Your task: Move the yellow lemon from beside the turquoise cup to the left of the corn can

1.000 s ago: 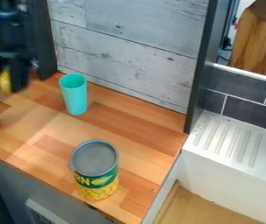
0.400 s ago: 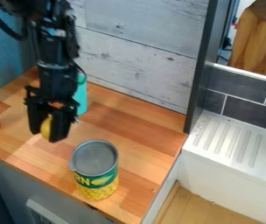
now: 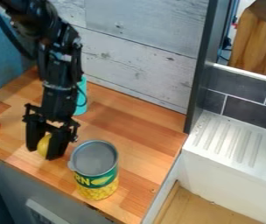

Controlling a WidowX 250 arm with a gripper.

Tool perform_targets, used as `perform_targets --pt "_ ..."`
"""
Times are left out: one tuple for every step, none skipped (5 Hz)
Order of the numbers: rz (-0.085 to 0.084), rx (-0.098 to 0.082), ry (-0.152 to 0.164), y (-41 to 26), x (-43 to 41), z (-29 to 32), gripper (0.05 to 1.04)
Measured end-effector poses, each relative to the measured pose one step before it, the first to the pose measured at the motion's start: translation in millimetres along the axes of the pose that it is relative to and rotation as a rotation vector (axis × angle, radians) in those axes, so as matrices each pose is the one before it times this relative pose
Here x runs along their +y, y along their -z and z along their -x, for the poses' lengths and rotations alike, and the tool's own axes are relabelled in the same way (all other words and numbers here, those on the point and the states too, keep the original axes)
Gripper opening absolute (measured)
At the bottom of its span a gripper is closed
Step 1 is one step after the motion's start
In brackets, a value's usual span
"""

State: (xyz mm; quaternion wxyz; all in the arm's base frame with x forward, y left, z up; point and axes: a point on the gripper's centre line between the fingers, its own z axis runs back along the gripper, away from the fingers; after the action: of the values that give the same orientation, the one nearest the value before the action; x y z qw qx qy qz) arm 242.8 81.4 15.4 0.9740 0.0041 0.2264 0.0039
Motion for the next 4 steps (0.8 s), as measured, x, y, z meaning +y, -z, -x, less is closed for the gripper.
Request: perform_targets --pt "0.077 -0.0357 -0.0236 2.47 14.74 0.61 0.69" --pt "0.0224 -0.0194 -0.01 0.29 1.23 -1.73 0.69" --pt "-0.0035 0.0152 -0.0021 0.34 0.5 2.53 0.735" --pt "-0.0168 0.0058 -0.0069 -3.79 2.1 -0.03 0.905"
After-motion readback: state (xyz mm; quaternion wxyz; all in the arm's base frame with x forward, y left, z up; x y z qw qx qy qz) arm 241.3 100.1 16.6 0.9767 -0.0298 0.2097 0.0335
